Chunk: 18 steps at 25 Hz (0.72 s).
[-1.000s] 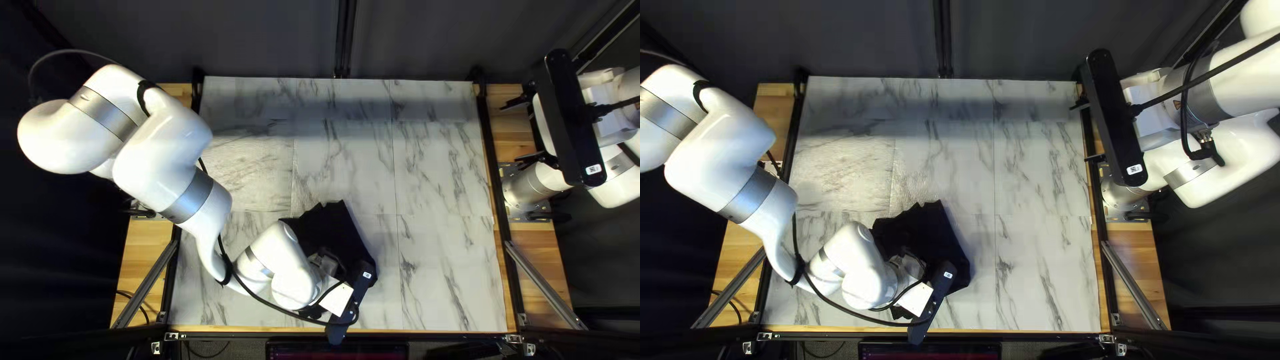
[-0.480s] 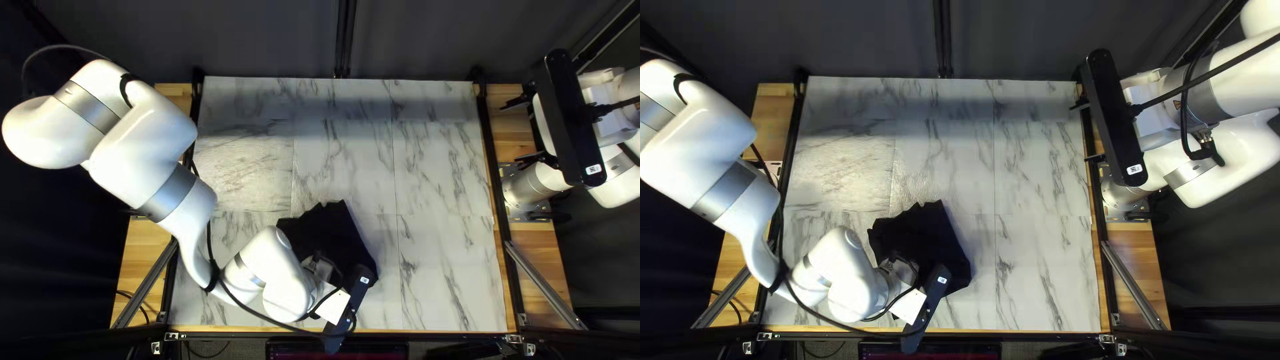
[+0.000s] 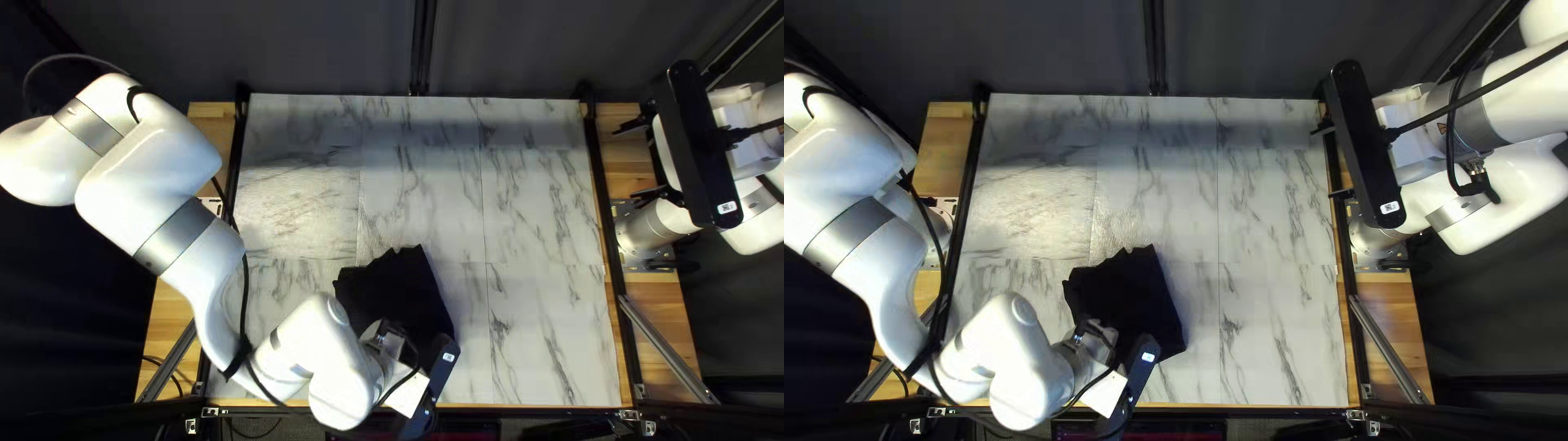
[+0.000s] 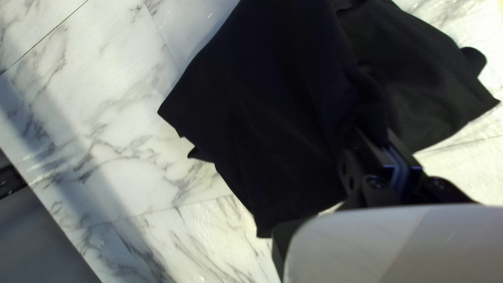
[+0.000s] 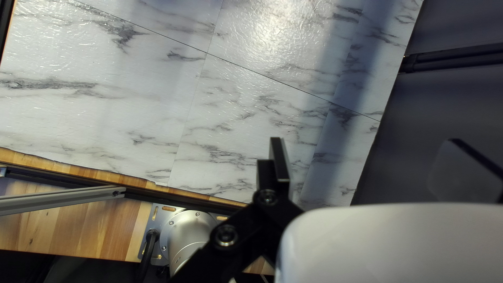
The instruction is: Fold t-shirt
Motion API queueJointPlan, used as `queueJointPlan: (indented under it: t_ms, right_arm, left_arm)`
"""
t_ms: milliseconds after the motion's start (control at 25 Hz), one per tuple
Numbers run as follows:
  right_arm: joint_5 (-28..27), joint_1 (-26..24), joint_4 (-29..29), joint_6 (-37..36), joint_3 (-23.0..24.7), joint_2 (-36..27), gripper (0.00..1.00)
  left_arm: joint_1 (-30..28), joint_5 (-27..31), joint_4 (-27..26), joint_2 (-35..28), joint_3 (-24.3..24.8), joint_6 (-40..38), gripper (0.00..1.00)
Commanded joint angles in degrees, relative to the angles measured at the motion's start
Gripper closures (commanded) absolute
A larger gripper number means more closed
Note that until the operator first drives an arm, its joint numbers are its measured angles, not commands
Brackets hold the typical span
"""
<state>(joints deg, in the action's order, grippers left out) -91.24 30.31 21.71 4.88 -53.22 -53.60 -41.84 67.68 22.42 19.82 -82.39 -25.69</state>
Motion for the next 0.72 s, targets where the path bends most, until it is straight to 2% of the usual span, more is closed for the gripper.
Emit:
queueJointPlan:
  t_ms: [40, 240, 640, 680, 720]
  right_arm:
    - [0.0, 0.0, 0.0, 0.0, 0.0, 0.0, 0.00]
    - [0.0, 0.0, 0.0, 0.0, 0.0, 0.0, 0.00]
    - [0.0, 0.0, 0.0, 0.0, 0.0, 0.0, 0.00]
    - [0.0, 0.0, 0.0, 0.0, 0.0, 0.0, 0.00]
    - [0.0, 0.0, 0.0, 0.0, 0.0, 0.0, 0.00]
  left_arm:
    - [-2.1, 0.8, -0.6, 3.3, -2.5, -2.7, 1.00]
    - [-3.0, 1.8, -2.3, 7.4, -4.7, -4.7, 1.00]
    - [-1.5, -6.3, -6.0, 6.8, 1.8, -2.9, 1.00]
    - [-1.4, -6.6, -6.2, 6.7, 2.0, -2.7, 0.16]
    - [-1.0, -8.0, -7.0, 5.8, 3.5, -1.5, 0.08]
